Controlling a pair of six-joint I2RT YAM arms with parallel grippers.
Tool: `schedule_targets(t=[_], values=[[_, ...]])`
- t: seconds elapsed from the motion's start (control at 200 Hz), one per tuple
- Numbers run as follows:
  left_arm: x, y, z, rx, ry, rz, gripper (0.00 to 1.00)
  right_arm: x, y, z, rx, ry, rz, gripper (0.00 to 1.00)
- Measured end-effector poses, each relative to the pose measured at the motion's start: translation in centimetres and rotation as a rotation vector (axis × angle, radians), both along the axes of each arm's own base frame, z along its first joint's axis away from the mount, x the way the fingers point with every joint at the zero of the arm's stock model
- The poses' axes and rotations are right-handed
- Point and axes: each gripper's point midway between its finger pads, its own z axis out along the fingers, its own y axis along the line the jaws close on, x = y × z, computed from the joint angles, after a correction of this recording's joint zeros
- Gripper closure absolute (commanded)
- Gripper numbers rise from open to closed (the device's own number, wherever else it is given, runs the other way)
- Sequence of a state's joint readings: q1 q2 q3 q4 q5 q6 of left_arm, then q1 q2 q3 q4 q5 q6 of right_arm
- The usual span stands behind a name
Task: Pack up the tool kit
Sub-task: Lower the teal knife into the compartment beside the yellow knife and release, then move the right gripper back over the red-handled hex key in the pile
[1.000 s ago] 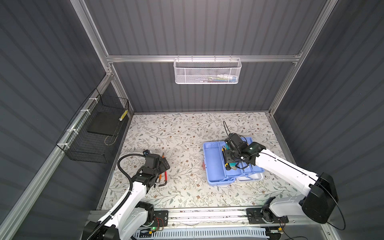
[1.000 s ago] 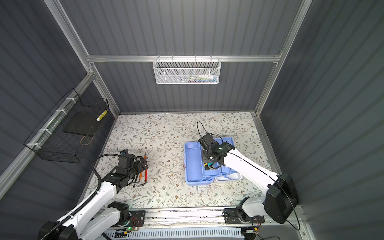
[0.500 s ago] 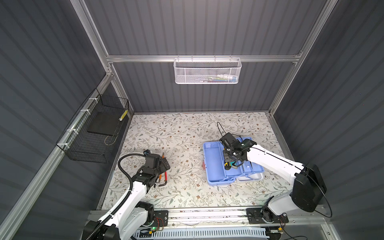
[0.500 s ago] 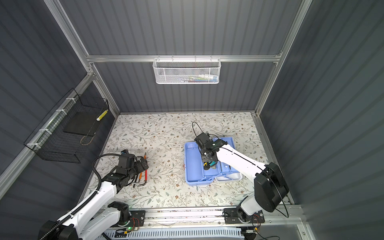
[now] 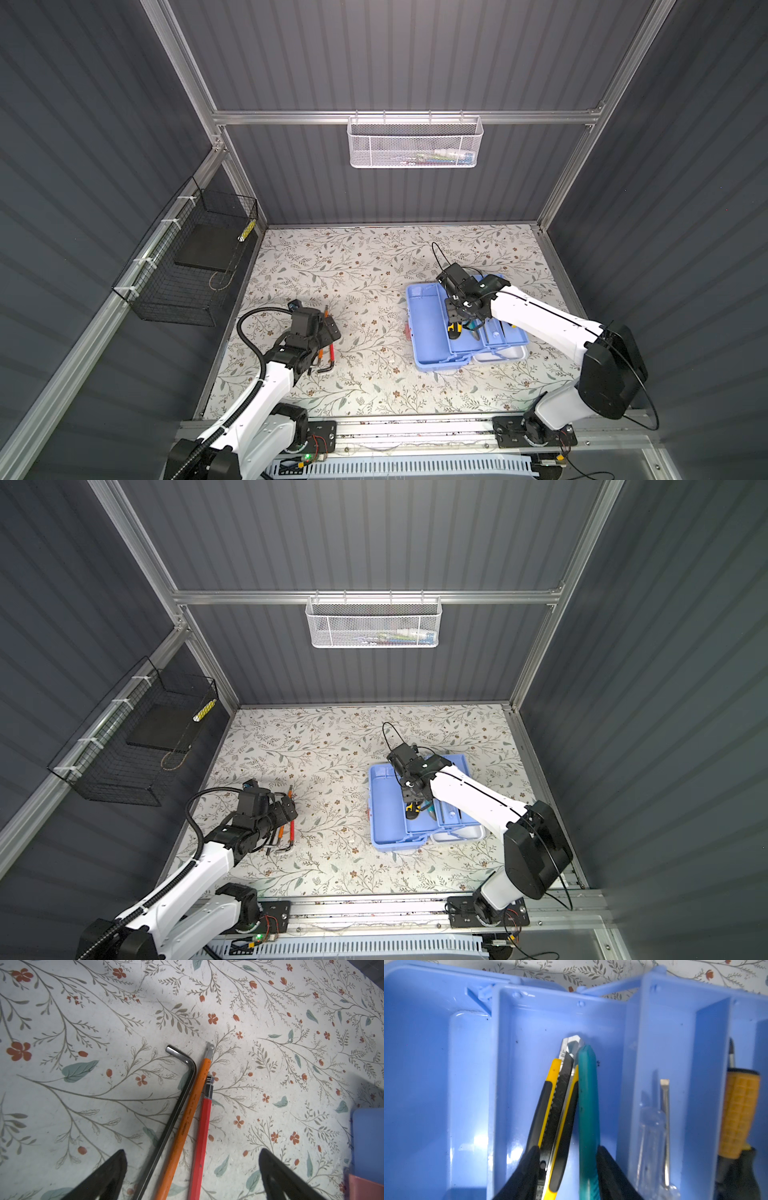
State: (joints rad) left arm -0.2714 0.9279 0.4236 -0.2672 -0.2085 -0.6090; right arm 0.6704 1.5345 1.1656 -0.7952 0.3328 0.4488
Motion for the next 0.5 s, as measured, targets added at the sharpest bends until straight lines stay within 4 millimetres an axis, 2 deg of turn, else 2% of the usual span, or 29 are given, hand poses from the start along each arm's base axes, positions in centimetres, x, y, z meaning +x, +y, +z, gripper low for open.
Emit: schedule_targets(t=[0.14,0.355,0.5], values=[[0.3,-0.1,0.0,0.001,-0.008,-0.004,0.00,0.0,0.5,0.3,0.027,0.003,0.011,0.57],[0.8,-0.7,-1.1,-0.002,0.037,-0.027,0.01,0.0,1.7,1.8,0.109,-0.024,0.034,0.63],[1.2,-1.1,-1.2,-0.014,0.032,-0.039,0.01,0.0,2.6,1.9,0.147,-0.021,0.050,0.64]])
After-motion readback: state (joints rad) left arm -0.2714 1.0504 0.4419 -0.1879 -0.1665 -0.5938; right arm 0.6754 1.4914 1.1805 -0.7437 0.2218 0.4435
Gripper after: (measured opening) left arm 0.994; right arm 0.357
